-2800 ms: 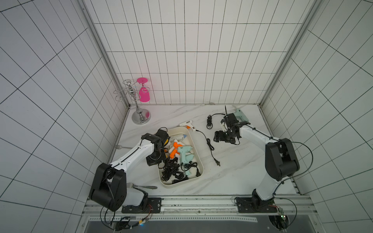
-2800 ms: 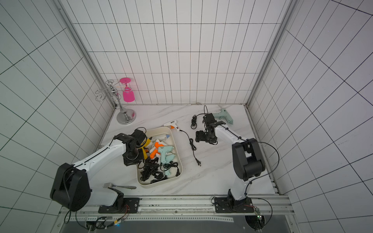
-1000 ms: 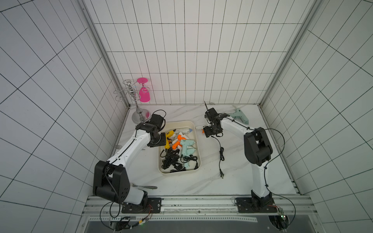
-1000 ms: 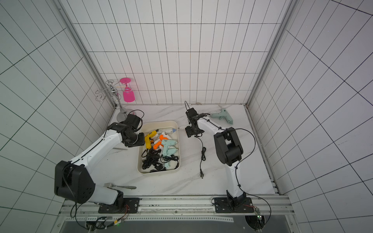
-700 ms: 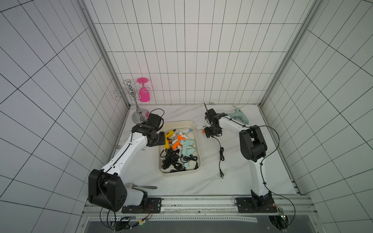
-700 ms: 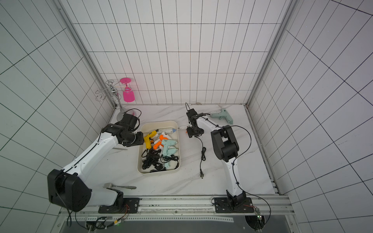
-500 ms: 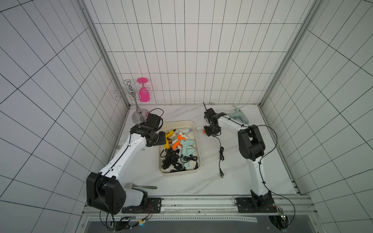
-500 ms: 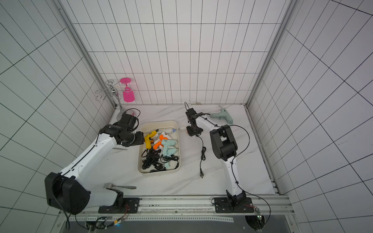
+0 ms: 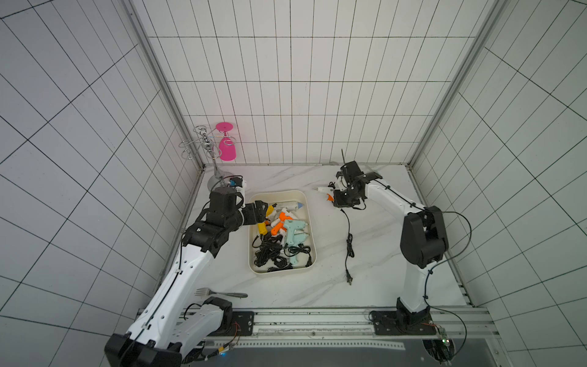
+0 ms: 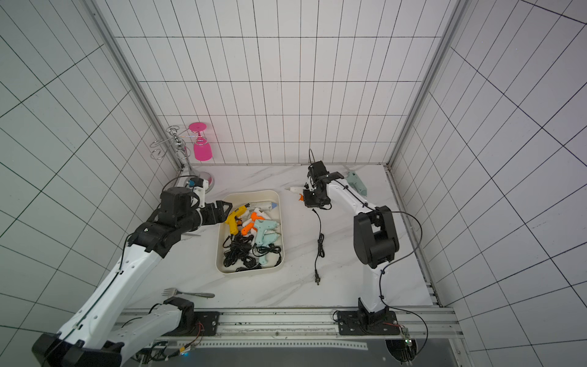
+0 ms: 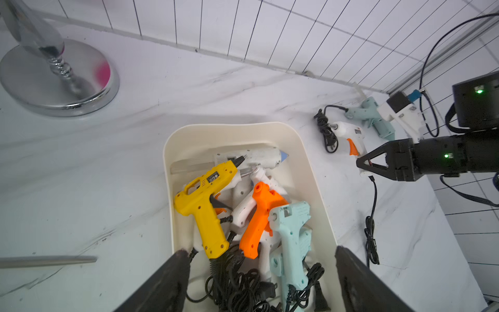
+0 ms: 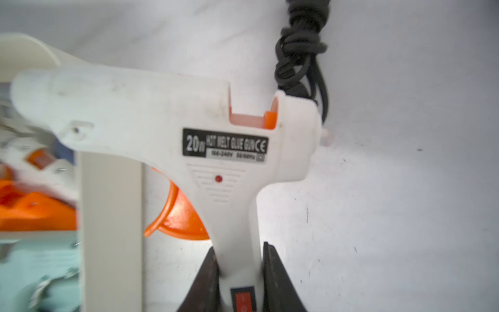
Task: Put the hot melt glue gun into the storage box
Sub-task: Pick up the hot melt adhesive gun from the center of the board.
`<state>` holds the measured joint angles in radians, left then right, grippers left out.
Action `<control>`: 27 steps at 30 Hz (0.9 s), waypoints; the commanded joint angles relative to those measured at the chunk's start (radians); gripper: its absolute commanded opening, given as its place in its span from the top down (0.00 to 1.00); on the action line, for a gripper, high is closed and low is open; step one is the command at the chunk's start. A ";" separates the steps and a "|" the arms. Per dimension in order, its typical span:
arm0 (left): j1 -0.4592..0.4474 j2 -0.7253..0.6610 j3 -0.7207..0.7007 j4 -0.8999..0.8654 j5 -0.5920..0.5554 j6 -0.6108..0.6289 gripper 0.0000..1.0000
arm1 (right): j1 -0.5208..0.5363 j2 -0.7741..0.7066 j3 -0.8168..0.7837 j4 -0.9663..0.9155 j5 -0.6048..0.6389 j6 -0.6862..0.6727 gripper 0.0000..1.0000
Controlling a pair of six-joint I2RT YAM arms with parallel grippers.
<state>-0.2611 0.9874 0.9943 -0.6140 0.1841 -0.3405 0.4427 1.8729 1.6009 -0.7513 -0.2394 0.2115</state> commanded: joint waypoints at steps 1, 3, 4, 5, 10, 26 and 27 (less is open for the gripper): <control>-0.010 -0.008 -0.051 0.266 0.104 0.002 0.13 | -0.028 -0.112 -0.031 -0.024 -0.259 0.026 0.85; -0.028 0.013 -0.064 0.344 0.140 0.003 0.12 | -0.027 -0.147 -0.032 -0.060 -0.370 0.028 0.84; -0.044 0.030 -0.065 0.387 0.154 0.007 0.13 | -0.027 -0.165 -0.034 -0.076 -0.434 0.033 0.85; -0.065 0.052 -0.065 0.427 0.167 0.016 0.12 | -0.026 -0.182 -0.045 -0.079 -0.498 0.041 0.85; -0.192 0.173 -0.038 0.595 0.193 0.066 0.12 | 0.001 -0.250 -0.099 -0.072 -0.728 0.075 0.84; -0.275 0.300 -0.055 0.862 0.266 0.061 0.36 | 0.146 -0.284 -0.131 -0.085 -0.922 0.087 0.83; -0.276 0.300 -0.056 0.862 0.277 0.060 0.42 | 0.148 -0.284 -0.131 -0.084 -0.922 0.088 0.83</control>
<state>-0.5354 1.2781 0.9401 0.1997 0.4278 -0.2935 0.5858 1.6054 1.4830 -0.8268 -1.1099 0.3004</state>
